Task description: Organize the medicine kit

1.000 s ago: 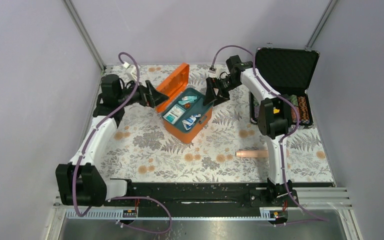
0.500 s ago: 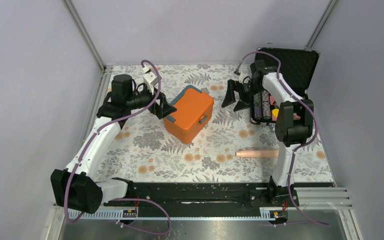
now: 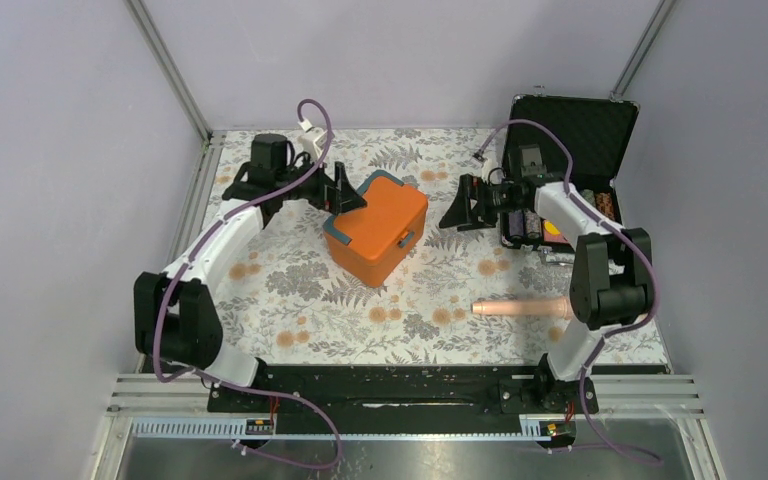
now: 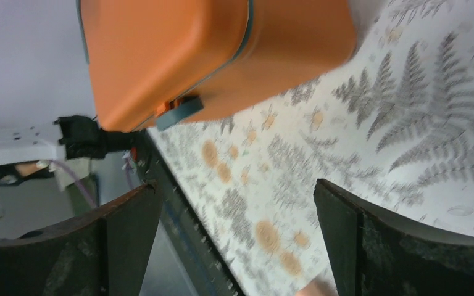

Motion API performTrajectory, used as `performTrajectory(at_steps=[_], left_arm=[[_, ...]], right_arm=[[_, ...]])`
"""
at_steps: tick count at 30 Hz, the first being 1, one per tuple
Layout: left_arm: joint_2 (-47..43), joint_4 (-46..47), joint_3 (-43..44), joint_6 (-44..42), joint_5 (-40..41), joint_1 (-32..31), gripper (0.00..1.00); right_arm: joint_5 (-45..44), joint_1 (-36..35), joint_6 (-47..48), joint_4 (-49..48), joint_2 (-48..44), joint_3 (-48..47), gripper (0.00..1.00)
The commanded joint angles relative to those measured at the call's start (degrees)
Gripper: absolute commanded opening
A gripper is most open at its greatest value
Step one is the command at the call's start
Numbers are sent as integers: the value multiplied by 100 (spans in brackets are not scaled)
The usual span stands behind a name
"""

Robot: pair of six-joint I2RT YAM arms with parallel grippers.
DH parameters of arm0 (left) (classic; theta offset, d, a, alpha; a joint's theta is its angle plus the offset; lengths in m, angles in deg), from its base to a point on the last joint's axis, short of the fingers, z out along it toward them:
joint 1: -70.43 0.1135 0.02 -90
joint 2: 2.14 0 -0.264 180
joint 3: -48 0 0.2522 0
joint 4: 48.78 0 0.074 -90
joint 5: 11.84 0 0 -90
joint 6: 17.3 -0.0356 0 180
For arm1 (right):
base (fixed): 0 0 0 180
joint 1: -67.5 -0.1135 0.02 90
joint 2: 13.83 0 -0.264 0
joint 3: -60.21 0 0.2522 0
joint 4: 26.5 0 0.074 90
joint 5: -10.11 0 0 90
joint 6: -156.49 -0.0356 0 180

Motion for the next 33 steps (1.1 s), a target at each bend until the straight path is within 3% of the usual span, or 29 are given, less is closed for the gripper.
performTrajectory(at_steps=[1,4,7,17,28,33], left_arm=[[284,-61,725,-399,-1001,-211,93],[469,-331,878,-557,-1065,-337,85],[589,-326,741,-719,-1047,-430,81],[355,-401,-20,-863,-540,-429,82],[-681,-898,-919,-1309,-110,-242,86],[-833,-762,-1018,-1217,-60,-136,87]], right_arm=[[-241,-50,-1132,-3269,-552,906,100],[-431,-107,-2307,-4884,-681,1620,99],[-397,-315,-2321,-5292,-673,1873,99],[469,-821,-2875,-5438,672,372,97],[-321,-1183,-2081,-4583,1610,-1393,100],[-586,-1089,-1960,-4218,1311,-1159,100]])
